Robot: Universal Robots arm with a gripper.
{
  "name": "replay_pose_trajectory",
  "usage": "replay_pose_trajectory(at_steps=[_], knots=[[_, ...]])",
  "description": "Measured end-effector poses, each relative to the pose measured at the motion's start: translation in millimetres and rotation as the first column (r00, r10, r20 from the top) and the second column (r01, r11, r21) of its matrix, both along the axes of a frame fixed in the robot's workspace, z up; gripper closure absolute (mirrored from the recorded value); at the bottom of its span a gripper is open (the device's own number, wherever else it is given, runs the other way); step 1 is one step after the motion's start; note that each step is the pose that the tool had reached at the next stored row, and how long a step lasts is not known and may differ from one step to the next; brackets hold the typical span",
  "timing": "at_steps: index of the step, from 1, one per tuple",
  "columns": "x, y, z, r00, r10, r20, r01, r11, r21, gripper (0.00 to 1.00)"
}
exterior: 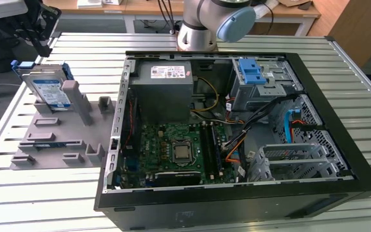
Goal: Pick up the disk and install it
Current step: 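Reach for the disk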
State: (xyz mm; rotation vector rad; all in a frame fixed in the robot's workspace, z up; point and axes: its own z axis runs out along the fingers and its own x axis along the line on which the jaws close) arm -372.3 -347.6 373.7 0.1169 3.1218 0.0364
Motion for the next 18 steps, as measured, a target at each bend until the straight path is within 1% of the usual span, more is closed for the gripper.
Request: replay_pose_trajectory(at_steps=[8, 10, 12, 16, 18], knots=[[-0.2, 0.0, 0.0, 1.0, 0.0, 0.0, 0.0, 1.0, 0.0, 0.89], [-1.4, 0.0, -0.1, 1.0, 0.0, 0.0, 0.0, 1.0, 0.0, 0.89], [-6.4, 0.2, -0.2, 1.0, 0.0, 0.0001, 0.0, 1.0, 0.0, 0.89], [-22.7, 1.1, -0.7, 1.0, 0.0, 0.0, 0.0, 1.0, 0.0, 0.89], [-26.8, 1.7, -1.1, 1.0, 0.0, 0.0, 0.0, 1.0, 0.0, 0.89]])
